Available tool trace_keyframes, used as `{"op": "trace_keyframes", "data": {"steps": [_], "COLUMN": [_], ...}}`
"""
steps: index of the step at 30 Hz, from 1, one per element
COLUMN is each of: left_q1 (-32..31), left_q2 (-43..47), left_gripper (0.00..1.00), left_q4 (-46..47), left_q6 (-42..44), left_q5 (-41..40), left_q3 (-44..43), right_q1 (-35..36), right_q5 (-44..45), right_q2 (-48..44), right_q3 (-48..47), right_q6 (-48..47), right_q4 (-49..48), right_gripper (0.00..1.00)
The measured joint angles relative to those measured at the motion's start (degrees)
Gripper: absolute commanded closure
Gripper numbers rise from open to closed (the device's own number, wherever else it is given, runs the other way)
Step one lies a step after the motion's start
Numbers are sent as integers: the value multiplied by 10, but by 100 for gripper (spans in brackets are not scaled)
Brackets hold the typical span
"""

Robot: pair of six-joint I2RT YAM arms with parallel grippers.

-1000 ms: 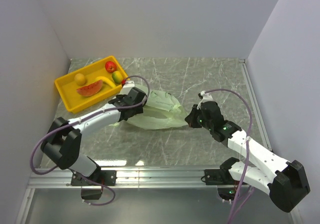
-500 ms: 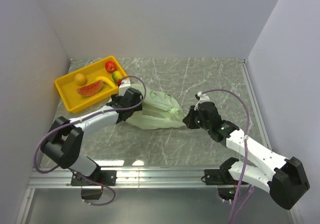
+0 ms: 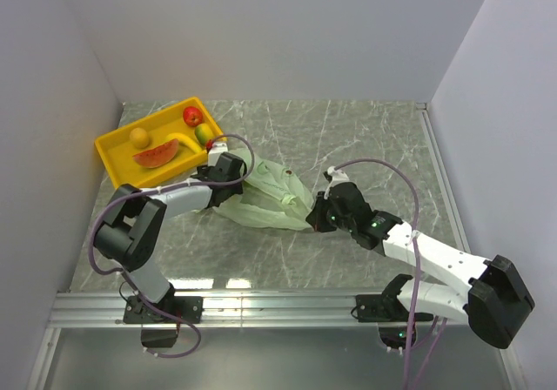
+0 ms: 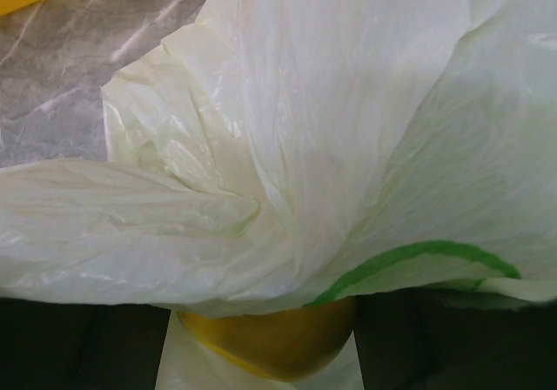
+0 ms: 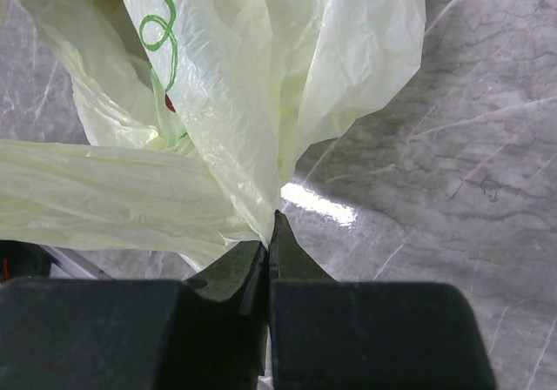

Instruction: Untie the knot of the plastic bag and take out the fruit

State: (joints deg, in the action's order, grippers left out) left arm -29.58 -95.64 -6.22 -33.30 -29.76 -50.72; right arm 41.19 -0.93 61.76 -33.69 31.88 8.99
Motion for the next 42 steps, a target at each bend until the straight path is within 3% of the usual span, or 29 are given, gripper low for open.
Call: {"op": "trace_keyframes", "data": {"steps": [7, 17, 30, 35, 42], "left_q1": [3, -41, -60, -61, -62], "left_q2": [15, 145, 202, 219, 124], "left_gripper": [49, 49, 46, 46, 41], "left_q4": [-28, -87, -118, -111, -43], "left_q6": [-2, -2, 73, 77, 24], "left_q5": [44, 155, 440, 460, 451], "left_q3": [-4, -3, -4, -14, 20], "right_q1": [2, 2, -31, -36, -36], "right_q5": [16, 51, 89, 90, 85], "right_q2": [1, 0, -6, -8, -8], "right_q3": [0, 0, 7, 16, 23], "right_q6": [7, 11, 16, 16, 15], "right_q4": [1, 3, 33, 43, 49], "right_gripper": [100, 100, 100, 100, 100]}}
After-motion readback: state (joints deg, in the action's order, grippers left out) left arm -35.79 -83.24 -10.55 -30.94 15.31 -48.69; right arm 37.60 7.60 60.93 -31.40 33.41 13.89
